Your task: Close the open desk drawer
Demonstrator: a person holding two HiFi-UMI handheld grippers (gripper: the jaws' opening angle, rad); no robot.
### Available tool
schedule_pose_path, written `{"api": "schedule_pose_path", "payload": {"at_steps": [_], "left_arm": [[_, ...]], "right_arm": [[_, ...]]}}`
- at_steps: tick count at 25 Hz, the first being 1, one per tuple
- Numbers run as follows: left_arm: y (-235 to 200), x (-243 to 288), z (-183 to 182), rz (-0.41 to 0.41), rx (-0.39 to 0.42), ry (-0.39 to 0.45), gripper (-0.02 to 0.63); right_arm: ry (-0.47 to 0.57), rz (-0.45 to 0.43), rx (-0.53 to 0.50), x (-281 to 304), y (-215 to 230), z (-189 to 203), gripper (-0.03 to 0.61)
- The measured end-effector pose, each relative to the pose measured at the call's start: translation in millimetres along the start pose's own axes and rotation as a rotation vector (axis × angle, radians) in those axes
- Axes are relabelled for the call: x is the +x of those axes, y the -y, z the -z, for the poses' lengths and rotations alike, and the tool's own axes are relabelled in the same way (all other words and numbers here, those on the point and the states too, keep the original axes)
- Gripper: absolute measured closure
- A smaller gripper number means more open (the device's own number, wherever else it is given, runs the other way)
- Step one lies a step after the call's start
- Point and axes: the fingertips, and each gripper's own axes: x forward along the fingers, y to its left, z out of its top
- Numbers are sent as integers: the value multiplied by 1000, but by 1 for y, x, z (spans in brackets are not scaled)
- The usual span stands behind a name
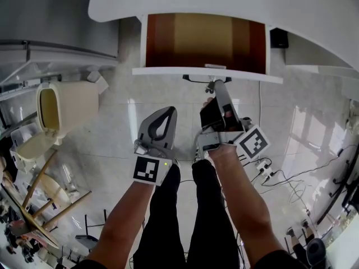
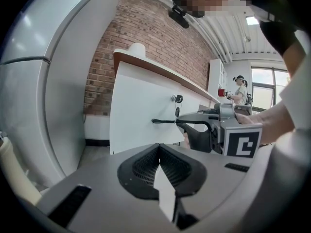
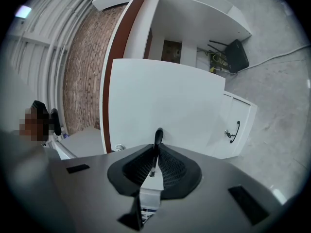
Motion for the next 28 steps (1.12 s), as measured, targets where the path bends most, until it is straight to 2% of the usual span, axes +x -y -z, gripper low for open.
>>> {"api": "schedule_pose_path", "payload": {"at_steps": [14, 20, 28], "left_arm": [[-13, 19, -30, -36, 0, 60, 606], [-21, 37, -48, -35, 59, 84, 606], [-40, 57, -74, -39, 95, 120, 606]], "right_arm": [[58, 20, 40, 34, 7, -19, 534], [62, 22, 47, 48, 7, -27, 535], [78, 26, 58, 70, 9, -35, 537]]}}
